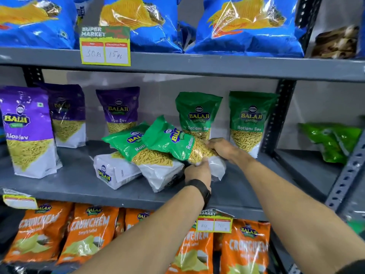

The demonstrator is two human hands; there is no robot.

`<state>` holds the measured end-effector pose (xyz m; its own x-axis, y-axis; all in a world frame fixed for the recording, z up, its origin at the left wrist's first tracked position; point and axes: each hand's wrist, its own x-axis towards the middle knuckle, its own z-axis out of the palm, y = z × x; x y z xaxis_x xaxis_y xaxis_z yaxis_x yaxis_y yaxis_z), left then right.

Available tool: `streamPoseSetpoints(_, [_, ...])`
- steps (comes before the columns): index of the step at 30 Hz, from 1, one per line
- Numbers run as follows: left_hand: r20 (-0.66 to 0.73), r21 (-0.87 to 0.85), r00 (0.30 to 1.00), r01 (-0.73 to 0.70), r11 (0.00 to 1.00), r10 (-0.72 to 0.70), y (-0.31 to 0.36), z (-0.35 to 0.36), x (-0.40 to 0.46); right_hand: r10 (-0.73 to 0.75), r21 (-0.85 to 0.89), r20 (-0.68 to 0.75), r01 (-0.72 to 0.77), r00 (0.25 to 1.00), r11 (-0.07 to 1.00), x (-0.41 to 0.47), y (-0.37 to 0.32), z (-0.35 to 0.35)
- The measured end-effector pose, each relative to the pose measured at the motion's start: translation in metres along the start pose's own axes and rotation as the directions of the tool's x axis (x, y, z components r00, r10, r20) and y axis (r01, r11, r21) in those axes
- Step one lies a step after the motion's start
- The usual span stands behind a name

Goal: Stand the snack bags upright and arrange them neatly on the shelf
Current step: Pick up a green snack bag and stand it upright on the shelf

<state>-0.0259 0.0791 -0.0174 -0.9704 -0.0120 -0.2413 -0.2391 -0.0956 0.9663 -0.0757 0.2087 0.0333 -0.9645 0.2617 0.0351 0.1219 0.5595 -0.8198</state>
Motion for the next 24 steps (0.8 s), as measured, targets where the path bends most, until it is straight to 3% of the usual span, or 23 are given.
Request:
streamPoseSetpoints(7, [0.208,-0.034,0.967,-0.140,0.990,0.144,0.020,-0.073,-0.057,-0.081,0.126,-0.133,0.098,0.988,0.987,-0.098,-0.023,-0.012])
streamPoseSetpoints(18, [0.388,0.006,0.841,-0.412,0.911,0.378,0.030,-0.264,-0.062,-0.077,0.512,-0.193,0.168,0.978,0.843,-0.223,-0.059,0.121])
streamPoseSetpoints(24, [0.426,-0.005,0.785,-0.495,0.869,0.450,0.029,-0.312,-0.077,-0.160,0.471,-0.273,0.277,0.949,0.838,-0.263,-0.076,0.151])
